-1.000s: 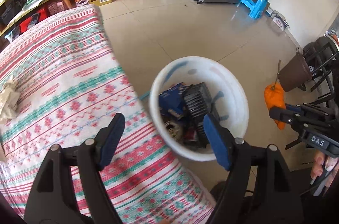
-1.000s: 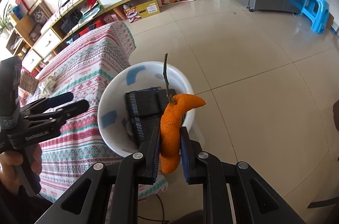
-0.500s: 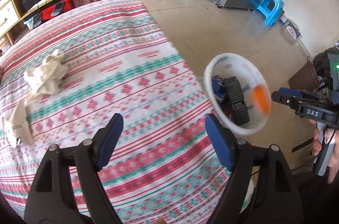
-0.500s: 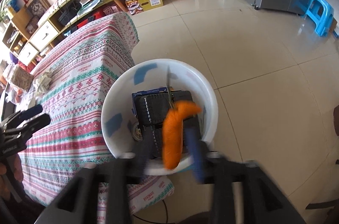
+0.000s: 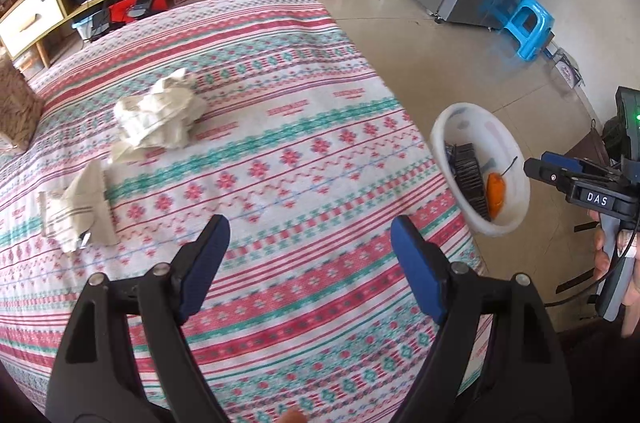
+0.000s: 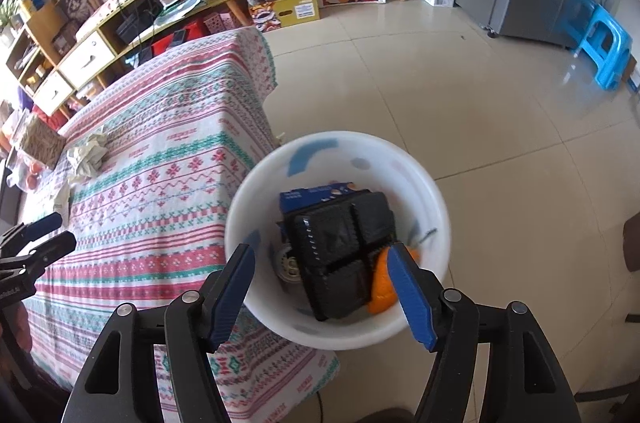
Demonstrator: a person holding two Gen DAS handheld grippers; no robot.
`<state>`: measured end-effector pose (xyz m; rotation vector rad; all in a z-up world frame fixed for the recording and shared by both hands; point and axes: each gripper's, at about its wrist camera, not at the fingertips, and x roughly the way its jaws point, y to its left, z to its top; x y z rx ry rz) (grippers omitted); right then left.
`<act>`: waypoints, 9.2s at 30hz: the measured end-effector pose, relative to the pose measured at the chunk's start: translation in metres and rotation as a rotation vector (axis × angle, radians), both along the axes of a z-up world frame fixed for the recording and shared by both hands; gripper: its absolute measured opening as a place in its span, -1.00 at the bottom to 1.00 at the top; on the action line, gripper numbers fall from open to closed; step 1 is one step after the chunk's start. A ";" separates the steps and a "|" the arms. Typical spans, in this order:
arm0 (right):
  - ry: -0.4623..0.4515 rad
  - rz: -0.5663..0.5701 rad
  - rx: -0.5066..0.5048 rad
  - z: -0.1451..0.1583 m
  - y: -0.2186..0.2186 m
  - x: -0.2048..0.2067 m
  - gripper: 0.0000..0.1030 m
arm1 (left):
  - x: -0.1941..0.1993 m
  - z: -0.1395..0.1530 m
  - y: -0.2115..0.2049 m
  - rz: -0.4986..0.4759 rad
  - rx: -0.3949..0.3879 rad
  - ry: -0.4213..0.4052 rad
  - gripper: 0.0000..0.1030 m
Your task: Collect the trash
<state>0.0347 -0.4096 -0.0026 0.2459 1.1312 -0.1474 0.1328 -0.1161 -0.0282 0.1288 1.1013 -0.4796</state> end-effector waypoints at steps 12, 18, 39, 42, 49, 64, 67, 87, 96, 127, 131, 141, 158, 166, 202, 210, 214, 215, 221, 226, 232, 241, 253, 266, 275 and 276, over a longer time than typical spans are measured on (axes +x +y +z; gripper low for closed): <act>-0.012 0.090 -0.008 0.006 0.052 0.026 0.43 | 0.012 0.000 0.066 0.089 0.054 0.003 0.61; -0.011 0.122 0.000 0.005 0.074 0.040 0.46 | 0.024 -0.003 0.102 0.168 0.064 0.013 0.61; 0.004 0.176 0.030 -0.010 0.144 0.094 0.53 | 0.095 -0.054 0.156 0.397 0.072 0.081 0.55; 0.006 0.175 0.041 -0.013 0.151 0.101 0.53 | 0.097 -0.055 0.153 0.376 0.103 0.038 0.36; 0.016 0.190 0.054 -0.018 0.170 0.111 0.53 | 0.092 -0.051 0.153 0.352 0.079 0.017 -0.27; -0.022 0.335 0.053 -0.014 0.239 0.141 0.53 | 0.051 -0.008 0.187 0.356 -0.016 0.040 -0.52; -0.018 0.370 0.058 -0.017 0.254 0.155 0.53 | 0.046 -0.004 0.197 0.370 -0.025 0.047 -0.52; -0.032 0.522 0.114 -0.054 0.303 0.212 0.14 | 0.041 -0.003 0.211 0.370 -0.040 0.062 -0.52; -0.057 0.571 0.106 -0.037 0.302 0.191 -0.15 | 0.042 -0.002 0.207 0.360 -0.054 0.063 -0.51; -0.028 0.249 0.067 0.014 0.131 0.033 -0.14 | -0.006 0.013 0.098 0.188 -0.071 -0.013 -0.50; -0.041 0.177 0.058 0.016 0.089 0.018 -0.14 | -0.010 0.009 0.072 0.151 -0.060 -0.019 -0.50; -0.012 -0.019 0.081 0.007 -0.014 -0.021 -0.14 | -0.016 0.003 0.002 0.047 -0.043 -0.010 -0.50; 0.030 -0.064 0.107 -0.015 -0.064 -0.060 -0.14 | -0.025 -0.021 -0.162 -0.166 -0.093 0.047 -0.46; 0.015 -0.077 0.117 -0.011 -0.071 -0.057 -0.14 | -0.015 -0.024 -0.176 -0.191 -0.138 0.028 0.10; -0.010 -0.096 0.053 -0.001 -0.026 -0.026 0.47 | -0.042 0.001 -0.030 -0.018 0.044 -0.045 0.96; -0.095 -0.041 0.004 0.022 0.023 -0.047 0.61 | -0.061 0.015 0.016 0.135 0.072 -0.133 0.96; -0.135 -0.002 -0.069 0.034 0.048 -0.058 0.65 | -0.076 0.019 0.035 0.205 0.077 -0.171 0.96; -0.148 0.005 -0.096 0.037 0.055 -0.062 0.66 | -0.079 0.019 0.040 0.219 0.076 -0.177 0.96; -0.224 0.043 -0.129 0.046 0.089 -0.085 0.66 | -0.106 0.021 0.060 0.283 0.072 -0.198 0.96; -0.305 0.106 -0.191 0.057 0.117 -0.100 0.66 | -0.126 0.032 0.072 0.331 0.067 -0.265 0.96; -0.367 0.132 -0.273 0.057 0.131 -0.103 0.68 | -0.142 0.044 0.080 0.374 0.087 -0.376 0.96; -0.405 0.137 -0.277 0.056 0.137 -0.104 0.69 | -0.151 0.043 0.076 0.365 0.096 -0.393 0.96; -0.403 0.146 -0.278 0.054 0.140 -0.105 0.70 | -0.156 0.043 0.070 0.343 0.102 -0.394 0.96; -0.400 0.148 -0.280 0.054 0.140 -0.105 0.71 | -0.157 0.043 0.069 0.345 0.094 -0.394 0.96; -0.402 0.151 -0.281 0.055 0.141 -0.105 0.71 | -0.159 0.046 0.068 0.344 0.083 -0.396 0.96; -0.401 0.152 -0.280 0.055 0.141 -0.105 0.71 | -0.159 0.045 0.068 0.344 0.085 -0.397 0.96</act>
